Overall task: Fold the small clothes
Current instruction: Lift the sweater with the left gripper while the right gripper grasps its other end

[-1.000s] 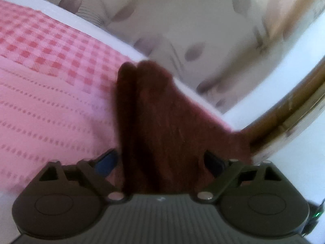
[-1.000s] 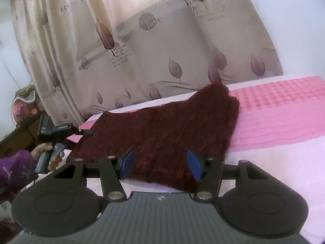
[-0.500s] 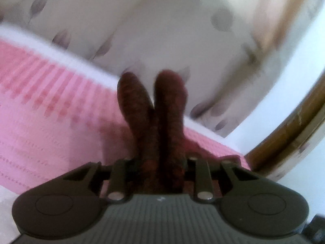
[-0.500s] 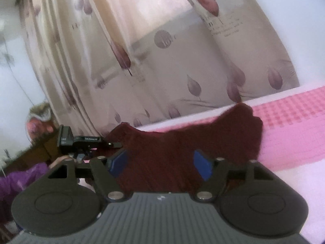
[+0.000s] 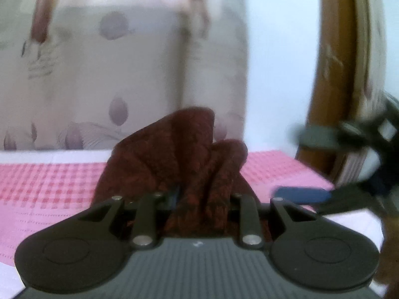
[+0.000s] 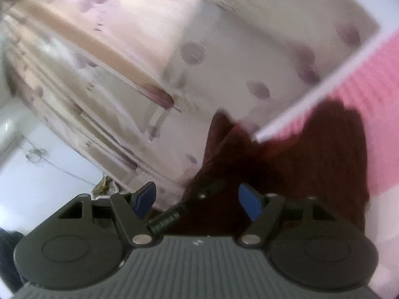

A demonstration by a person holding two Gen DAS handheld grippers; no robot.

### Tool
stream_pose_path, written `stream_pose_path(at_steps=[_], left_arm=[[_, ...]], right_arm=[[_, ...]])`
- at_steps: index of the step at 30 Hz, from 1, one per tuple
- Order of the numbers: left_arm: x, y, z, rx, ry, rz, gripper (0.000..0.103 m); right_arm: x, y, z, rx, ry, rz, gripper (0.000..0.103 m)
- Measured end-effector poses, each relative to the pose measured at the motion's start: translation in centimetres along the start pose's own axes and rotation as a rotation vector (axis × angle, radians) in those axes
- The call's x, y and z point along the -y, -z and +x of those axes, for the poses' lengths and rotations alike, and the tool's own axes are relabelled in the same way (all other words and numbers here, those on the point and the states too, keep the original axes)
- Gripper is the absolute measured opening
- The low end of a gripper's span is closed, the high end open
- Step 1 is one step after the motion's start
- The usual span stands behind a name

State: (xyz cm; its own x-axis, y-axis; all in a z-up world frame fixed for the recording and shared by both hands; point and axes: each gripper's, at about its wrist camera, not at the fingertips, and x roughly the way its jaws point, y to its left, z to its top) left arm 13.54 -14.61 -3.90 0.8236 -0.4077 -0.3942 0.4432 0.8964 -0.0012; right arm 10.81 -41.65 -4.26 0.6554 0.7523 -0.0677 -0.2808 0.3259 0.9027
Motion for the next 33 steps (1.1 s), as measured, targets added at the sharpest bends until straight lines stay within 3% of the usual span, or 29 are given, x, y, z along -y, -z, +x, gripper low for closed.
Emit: stream_pose_path(at_steps=[6, 11, 13, 15, 16, 18, 21, 24, 27, 30, 33], left_arm=[[3.5, 2.6, 0.1, 0.014, -0.027, 0.137, 0.028], [5.6, 3.9, 0.5, 0.035, -0.073, 0.25, 0.028], [6.3, 4.3, 0.7, 0.038, -0.086, 0.292, 0.031], [7.0, 4.6, 0.7, 0.044, -0.067, 0.33, 0.043], [7.1, 4.7, 0.6, 0.05, -0.051, 0.334, 0.045], [7.0, 4.1, -0.4, 0.05, -0.01, 0.298, 0.048], [6.0, 2.7, -3.6, 0.078, 0.038, 0.19, 0.071], [4.5, 1.3, -7.8, 0.174, 0.038, 0.066, 0.092], [2.7, 0.5, -9.6, 0.235, -0.007, 0.01, 0.095], [1.3, 0.1, -8.1, 0.175, -0.031, -0.006, 0.095], [0.3, 0.7, -6.1, 0.119, 0.016, -0.076, 0.095]], right_arm=[[4.5, -1.3, 1.9, -0.056, -0.001, 0.178, 0.074], [4.5, -2.9, 4.2, -0.084, 0.085, 0.167, 0.074], [4.1, -3.3, 5.5, -0.124, 0.133, 0.12, 0.063], [4.4, -3.6, 6.7, -0.154, 0.197, 0.1, 0.04], [4.6, -4.0, 7.3, -0.162, 0.221, 0.082, 0.034], [4.6, -4.2, 8.1, -0.162, 0.261, -0.017, 0.027], [4.5, -4.7, 7.8, -0.142, 0.221, -0.079, 0.024], [4.2, -5.9, 6.6, -0.074, 0.165, -0.141, 0.024], [5.1, -7.7, 5.5, -0.015, 0.141, -0.147, 0.023], [7.2, -9.0, 3.8, 0.048, 0.069, -0.135, 0.023], [9.5, -9.6, 3.3, 0.065, 0.056, -0.116, 0.023]])
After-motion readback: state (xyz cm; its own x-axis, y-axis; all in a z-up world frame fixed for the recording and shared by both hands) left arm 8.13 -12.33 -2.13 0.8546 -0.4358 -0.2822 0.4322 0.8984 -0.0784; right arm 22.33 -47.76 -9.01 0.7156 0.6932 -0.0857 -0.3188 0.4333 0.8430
